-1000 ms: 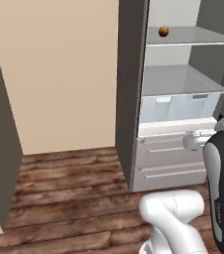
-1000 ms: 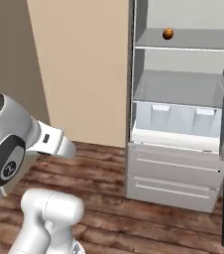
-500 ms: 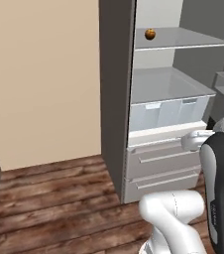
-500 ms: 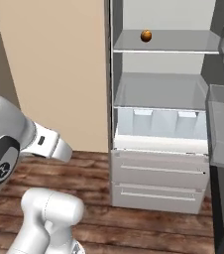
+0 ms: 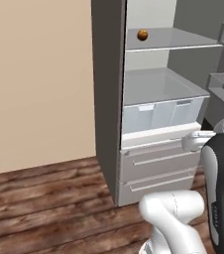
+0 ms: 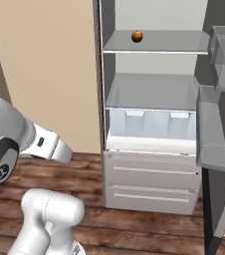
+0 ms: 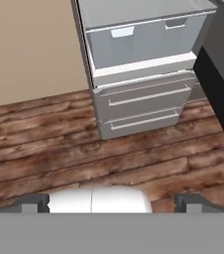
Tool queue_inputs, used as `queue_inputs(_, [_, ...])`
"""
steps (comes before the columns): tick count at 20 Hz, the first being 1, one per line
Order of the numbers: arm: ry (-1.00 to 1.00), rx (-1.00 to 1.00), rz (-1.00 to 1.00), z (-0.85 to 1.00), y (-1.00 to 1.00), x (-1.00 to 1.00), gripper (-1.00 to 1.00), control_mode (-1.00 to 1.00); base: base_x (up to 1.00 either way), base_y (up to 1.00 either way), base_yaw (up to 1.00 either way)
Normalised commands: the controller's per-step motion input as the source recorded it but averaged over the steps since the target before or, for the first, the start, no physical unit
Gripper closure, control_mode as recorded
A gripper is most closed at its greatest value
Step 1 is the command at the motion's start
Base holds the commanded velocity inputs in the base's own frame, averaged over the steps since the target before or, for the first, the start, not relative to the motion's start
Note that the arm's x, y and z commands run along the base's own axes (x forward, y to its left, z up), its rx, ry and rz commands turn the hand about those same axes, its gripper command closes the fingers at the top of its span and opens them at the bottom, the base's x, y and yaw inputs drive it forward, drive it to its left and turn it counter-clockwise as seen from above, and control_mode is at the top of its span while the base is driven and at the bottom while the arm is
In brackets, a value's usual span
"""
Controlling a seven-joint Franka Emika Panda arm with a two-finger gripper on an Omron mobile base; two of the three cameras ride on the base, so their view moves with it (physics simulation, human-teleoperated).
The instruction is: Open the fridge, remove the orange, lemon, and steak, and place them on any counter.
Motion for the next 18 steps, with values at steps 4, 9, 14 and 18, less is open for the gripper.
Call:
queue_inputs(4, [0.0, 0.0, 0.0, 0.0, 0.0, 0.0, -1.0, 1.0, 0.76, -0.31, -0.01])
queue_inputs(9, [0.0, 0.0, 0.0, 0.0, 0.0, 0.0, -1.0, 1.0, 0.86, -0.3, 0.0])
queue_inputs(14, [0.0, 0.0, 0.0, 0.0, 0.0, 0.0, -1.0, 1.0, 0.69, -0.3, -0.02])
queue_inputs(18, [0.0, 0.0, 0.0, 0.0, 0.0, 0.0, -1.0, 1.0, 0.6, -0.27, -0.06])
